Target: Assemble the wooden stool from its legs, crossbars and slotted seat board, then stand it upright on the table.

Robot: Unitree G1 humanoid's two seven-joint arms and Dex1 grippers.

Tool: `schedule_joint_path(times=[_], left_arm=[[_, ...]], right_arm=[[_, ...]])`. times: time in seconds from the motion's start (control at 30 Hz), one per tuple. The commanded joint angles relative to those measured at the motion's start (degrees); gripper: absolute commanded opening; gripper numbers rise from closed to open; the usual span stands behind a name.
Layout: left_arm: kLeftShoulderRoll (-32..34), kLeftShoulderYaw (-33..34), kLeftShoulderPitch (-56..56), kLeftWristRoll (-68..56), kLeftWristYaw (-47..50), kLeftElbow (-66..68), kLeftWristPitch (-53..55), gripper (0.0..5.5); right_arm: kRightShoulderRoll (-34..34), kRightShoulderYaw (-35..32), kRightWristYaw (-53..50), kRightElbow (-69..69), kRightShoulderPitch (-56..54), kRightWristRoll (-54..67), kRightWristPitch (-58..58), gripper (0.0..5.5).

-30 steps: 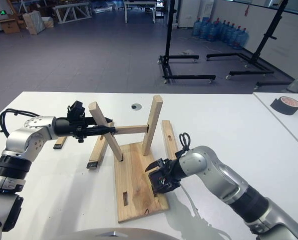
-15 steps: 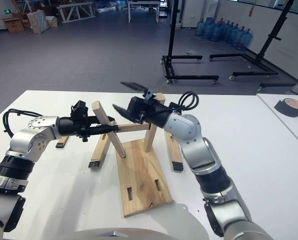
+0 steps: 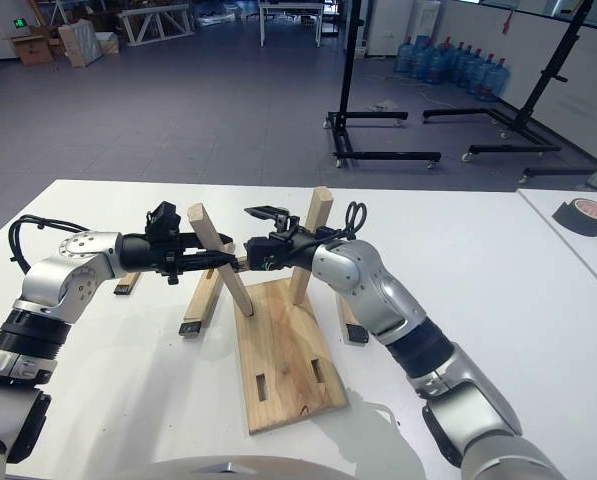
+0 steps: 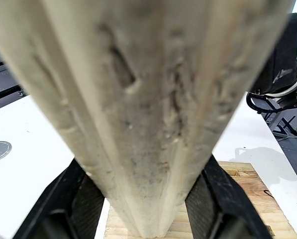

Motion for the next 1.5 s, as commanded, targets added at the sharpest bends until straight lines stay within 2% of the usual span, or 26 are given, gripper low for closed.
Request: schedule_joint_path(times=[0.03, 0.23, 0.53, 0.7, 0.8, 1.0, 1.17, 1.4, 1.5], left_arm=[[-1.19, -9.21, 7.09, 9.51, 2.47, 3.65, 4.66, 2.02], [-0.61, -8.84, 7.91, 8.8, 3.1, 3.08, 4.32, 2.02], [0.13, -9.33, 9.0, 9.54, 2.96, 3.36, 3.19, 2.02], [0.57, -9.25, 9.22, 9.43, 2.73, 2.99, 3.22, 2.02], [0.44, -9.36, 9.03, 9.46, 2.78, 2.99, 3.3, 2.02], [0.67, -9.36, 8.93, 9.47, 2.56, 2.89, 3.27, 2.02], [0.62, -9.58, 8.51, 9.3, 2.12, 2.58, 3.48, 2.02], [-0.4, -10.14, 6.96, 9.22, 2.26, 2.45, 4.0, 2.02], [-0.24, -9.96, 7.1, 8.88, 2.19, 2.01, 4.2, 2.02]], right_arm=[[-2.8, 8.88, 9.16, 6.36, 10.13, -2.42, 2.19, 3.4], [2.9, -4.59, -5.4, -4.75, 9.42, 3.03, 2.06, 3.4], [7.84, -14.64, -15.5, -12.87, 7.6, 4.35, -0.81, 3.4], [12.46, -20.4, -21.56, -13.91, 11.28, 6.19, 4.56, 3.4], [13.37, -20.38, -23.82, -12.58, 14.68, 3.86, 6.76, 3.4], [20.18, -20.85, -24.72, -11.91, 18.66, 10.43, 13.28, 3.4], [21.58, -19.6, -23.32, -11.62, 18.79, 12.85, 14.52, 3.4], [18.54, -12.16, -10.22, -13.51, 22.34, 21.35, 19.52, 3.4], [16.43, -11.09, -5.15, -13.79, 22.85, 26.2, 22.4, 3.4]])
